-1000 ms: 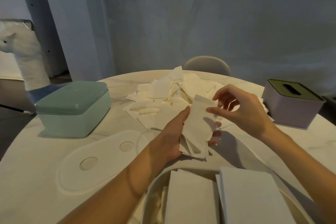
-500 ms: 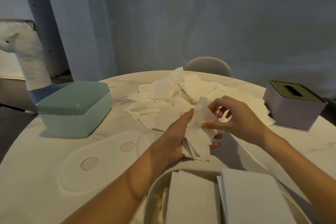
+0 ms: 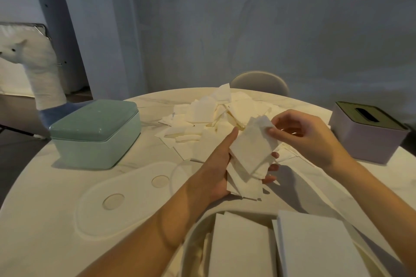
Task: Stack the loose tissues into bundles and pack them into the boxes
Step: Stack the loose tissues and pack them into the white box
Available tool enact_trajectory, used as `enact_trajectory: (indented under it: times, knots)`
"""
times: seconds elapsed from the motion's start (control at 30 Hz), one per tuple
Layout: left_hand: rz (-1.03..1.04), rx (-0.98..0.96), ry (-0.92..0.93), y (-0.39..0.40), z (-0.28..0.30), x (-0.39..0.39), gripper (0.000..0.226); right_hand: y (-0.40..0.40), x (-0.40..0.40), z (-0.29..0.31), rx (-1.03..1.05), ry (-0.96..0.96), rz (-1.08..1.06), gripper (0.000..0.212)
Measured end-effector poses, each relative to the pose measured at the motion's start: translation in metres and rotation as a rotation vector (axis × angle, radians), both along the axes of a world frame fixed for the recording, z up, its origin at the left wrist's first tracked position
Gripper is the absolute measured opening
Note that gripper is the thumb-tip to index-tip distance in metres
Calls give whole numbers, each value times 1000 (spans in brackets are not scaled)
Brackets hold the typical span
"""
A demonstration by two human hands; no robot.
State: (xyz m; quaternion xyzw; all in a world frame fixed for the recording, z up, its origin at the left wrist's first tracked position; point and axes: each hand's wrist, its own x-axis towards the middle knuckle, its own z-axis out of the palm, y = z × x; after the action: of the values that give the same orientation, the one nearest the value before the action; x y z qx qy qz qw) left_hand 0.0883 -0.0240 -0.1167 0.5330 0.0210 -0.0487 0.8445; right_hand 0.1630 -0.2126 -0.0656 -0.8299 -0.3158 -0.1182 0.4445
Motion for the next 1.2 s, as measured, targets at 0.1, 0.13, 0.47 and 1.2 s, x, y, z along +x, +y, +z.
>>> enact_trajectory:
  times: [0.1, 0.13, 0.47, 1.2]
  knots:
    - [-18, 42, 6, -3, 2, -5, 48, 4, -1, -6, -9, 3, -94, 45]
    - [-31, 27, 18, -3, 3, -6, 48, 5, -1, -7, -35, 30, -102, 50]
    - [-270, -23, 61, 4, 2, -14, 45, 2, -3, -2, 257, 208, -142, 33]
    - [-36, -168, 0, -5, 1, -6, 43, 6, -15, 3, -107, 348, -31, 56]
